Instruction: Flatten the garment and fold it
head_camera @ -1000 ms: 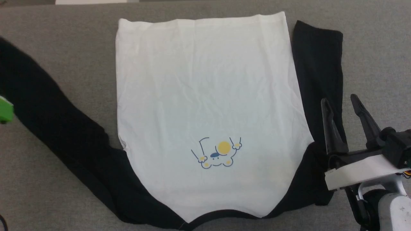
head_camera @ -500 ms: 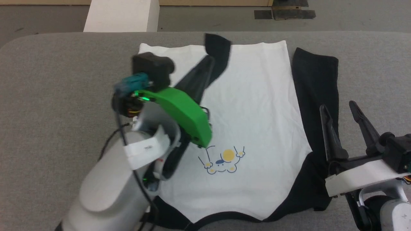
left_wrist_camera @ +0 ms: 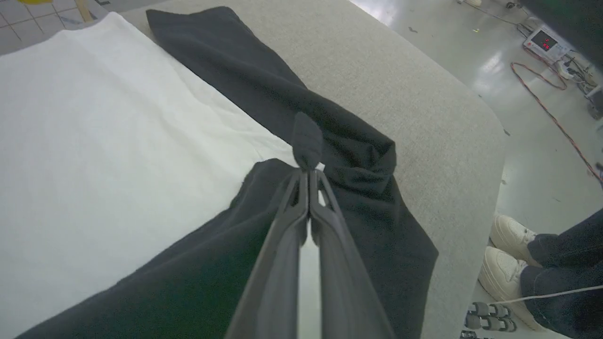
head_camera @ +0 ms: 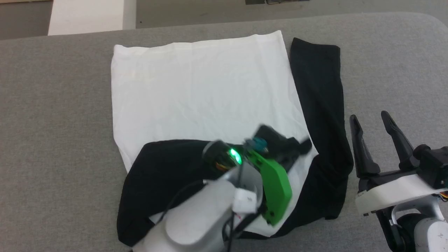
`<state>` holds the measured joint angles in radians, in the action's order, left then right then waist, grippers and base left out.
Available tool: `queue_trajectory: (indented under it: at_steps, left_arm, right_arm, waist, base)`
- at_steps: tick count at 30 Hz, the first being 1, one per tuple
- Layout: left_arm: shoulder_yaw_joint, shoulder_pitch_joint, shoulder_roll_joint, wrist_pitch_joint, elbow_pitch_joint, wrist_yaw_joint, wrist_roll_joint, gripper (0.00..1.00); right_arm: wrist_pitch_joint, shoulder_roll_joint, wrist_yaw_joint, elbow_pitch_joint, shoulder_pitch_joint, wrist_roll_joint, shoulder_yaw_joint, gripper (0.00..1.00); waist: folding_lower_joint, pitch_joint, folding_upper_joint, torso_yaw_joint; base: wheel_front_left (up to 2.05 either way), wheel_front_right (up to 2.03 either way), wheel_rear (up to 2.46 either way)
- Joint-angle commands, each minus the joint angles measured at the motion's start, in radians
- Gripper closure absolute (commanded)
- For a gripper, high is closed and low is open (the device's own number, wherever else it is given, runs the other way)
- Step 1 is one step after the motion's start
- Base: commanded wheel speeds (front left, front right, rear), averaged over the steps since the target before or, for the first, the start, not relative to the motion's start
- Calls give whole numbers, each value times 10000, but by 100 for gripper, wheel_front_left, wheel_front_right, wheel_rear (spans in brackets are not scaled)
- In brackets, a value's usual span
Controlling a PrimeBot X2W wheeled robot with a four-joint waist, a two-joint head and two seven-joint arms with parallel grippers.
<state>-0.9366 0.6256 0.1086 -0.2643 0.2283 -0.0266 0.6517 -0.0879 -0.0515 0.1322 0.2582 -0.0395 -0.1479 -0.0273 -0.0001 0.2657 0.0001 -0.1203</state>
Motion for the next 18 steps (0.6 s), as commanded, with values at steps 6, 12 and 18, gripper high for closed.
queue_trajectory:
  at_steps: [6, 12, 18]
  left_arm:
    - [-1258, -486, -239, -318, 1179, 650, -337, 100]
    - [-1493, -573, -385, -297, 1770, 949, -44, 0]
    - [-431, -476, -404, 423, 1033, 804, 773, 0]
  right_arm:
    - [63, 12, -15, -120, 27, -17, 69, 0]
    - [9, 12, -15, -172, 20, 50, 119, 0]
    - [-135, 8, -15, -105, 164, 158, 49, 0]
  waist:
    - [1, 37, -1, -71]
    - [1, -174, -1, 212]
    - [1, -583, -1, 701]
  base:
    - [0, 0, 0]
    - [0, 0, 0]
    - [0, 0, 0]
